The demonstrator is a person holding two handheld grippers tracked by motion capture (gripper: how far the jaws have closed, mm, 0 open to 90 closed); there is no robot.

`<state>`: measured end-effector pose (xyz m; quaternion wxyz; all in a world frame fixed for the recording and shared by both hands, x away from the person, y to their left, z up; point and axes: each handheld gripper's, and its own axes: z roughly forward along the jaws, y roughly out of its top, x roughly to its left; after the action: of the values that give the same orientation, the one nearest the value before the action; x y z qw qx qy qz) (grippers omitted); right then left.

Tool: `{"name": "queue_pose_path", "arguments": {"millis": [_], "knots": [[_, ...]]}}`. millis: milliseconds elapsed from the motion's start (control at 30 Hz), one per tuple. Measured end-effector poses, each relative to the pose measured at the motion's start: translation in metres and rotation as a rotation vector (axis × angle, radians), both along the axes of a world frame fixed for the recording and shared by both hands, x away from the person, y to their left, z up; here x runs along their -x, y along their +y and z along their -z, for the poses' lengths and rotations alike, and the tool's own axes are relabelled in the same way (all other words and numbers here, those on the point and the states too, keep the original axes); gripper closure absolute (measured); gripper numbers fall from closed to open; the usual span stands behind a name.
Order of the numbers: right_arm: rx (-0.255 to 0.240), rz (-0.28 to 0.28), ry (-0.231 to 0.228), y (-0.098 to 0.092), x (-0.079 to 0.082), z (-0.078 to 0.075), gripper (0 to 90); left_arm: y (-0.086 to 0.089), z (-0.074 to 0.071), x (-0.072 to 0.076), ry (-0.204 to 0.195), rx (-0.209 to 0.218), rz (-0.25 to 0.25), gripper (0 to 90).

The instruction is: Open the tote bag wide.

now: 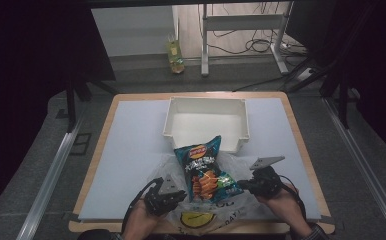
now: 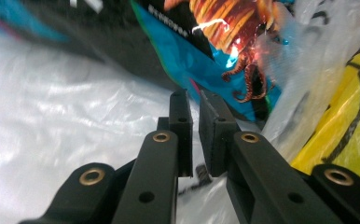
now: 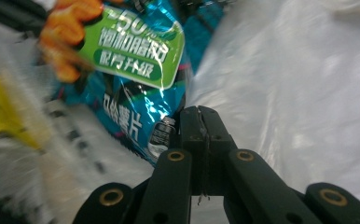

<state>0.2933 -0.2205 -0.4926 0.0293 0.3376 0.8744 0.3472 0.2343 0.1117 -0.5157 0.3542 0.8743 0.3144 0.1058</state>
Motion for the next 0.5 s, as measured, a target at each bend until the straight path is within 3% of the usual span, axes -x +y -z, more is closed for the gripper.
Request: {"name": "queue_pose_path", "arguments": {"millis": [133,200,300,500], "knots": [[-0.014,-0.056,0.047,0.01,0.016,0.007,89.1,0.011,0.001,0.002,0.012,-0.01,-0.027,82.0],[-0.002,-0.077,0.042,0.014,0.022,0.009,88.9,0.016,0.002,0.004,0.021,-0.009,-0.036,81.9],[-0.008,-0.056,0.006,0.009,0.02,0.003,88.0,0.018,0.003,0.007,0.017,-0.007,-0.038,82.0],[-0.026,-0.015,-0.02,-0.003,0.016,-0.001,87.5,0.018,0.001,0.011,0.001,0.006,-0.032,82.4]]}}
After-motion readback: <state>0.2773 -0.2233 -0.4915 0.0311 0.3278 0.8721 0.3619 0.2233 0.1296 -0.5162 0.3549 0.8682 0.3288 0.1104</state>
